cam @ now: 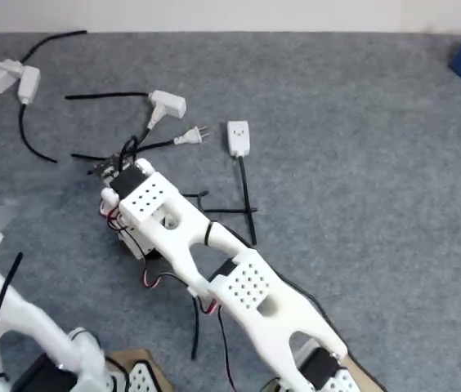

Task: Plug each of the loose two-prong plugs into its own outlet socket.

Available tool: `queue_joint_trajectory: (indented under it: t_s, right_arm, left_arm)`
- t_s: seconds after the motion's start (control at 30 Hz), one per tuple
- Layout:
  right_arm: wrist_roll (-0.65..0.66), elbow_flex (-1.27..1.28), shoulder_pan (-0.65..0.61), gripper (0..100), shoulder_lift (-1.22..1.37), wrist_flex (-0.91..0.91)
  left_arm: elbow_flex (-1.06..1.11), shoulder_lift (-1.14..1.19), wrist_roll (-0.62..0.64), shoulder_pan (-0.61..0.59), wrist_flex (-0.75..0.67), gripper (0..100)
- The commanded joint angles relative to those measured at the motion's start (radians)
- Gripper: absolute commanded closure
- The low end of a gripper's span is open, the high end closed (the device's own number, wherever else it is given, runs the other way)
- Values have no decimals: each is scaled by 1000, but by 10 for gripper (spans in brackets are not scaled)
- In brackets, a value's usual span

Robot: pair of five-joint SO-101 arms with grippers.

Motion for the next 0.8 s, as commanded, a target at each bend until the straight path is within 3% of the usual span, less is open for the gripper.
queue_joint_trajectory:
  t_s: [0.0, 0.13, 0.43, 0.77]
  right_arm:
    - [6, -39, 16, 990, -58, 28]
    - [58, 68, 47, 950, -193, 27]
    - [180, 423, 74, 690, -634, 27]
    - [282, 977, 15, 663, -1004, -76]
  left_arm:
    - [-7, -12, 3, -1, -9, 572]
    - [-5, -10, -84, 4, -8, 572]
    - [-5, -10, -91, 2, -8, 572]
    - [-21, -10, -91, 4, 38, 572]
